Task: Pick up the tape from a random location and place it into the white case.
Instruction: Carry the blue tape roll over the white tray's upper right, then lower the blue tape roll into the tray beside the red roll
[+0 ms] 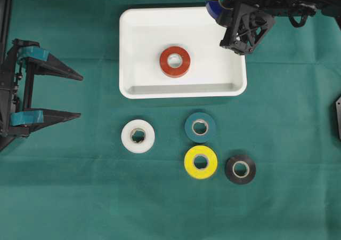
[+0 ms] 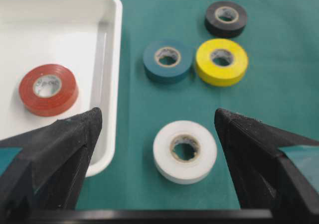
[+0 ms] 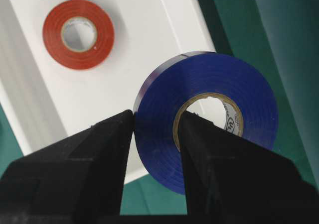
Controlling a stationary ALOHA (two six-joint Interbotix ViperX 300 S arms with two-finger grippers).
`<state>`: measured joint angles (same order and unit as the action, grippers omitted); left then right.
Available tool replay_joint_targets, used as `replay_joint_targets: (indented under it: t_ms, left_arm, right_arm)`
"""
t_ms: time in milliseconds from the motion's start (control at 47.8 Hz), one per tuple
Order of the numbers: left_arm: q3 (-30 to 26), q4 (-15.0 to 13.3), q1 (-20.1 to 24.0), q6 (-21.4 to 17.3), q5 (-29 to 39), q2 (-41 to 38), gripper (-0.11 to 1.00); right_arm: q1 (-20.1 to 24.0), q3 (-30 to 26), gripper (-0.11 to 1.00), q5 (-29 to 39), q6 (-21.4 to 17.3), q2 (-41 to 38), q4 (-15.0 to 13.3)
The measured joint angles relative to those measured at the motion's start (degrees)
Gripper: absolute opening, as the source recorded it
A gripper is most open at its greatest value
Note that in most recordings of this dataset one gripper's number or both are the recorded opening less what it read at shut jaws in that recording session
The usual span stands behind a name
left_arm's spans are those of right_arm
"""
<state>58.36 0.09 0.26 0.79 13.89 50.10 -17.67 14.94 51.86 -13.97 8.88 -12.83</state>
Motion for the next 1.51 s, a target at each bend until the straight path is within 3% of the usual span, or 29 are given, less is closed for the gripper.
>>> replay_joint_targets:
  t_ms: [963,1508]
  left_arm:
    - [0.0,0.0,0.0,0.0,0.0,0.0,0.96]
    - [0.0,0.0,-0.09,0.0,0.0,0.0,0.96]
  right_arm:
    - [0.0,0.0,0.32,0.0,-0.18,0.0,0.0]
    - [0.0,5.19,0.32,-5.45,-1.41,-1.58,0.53]
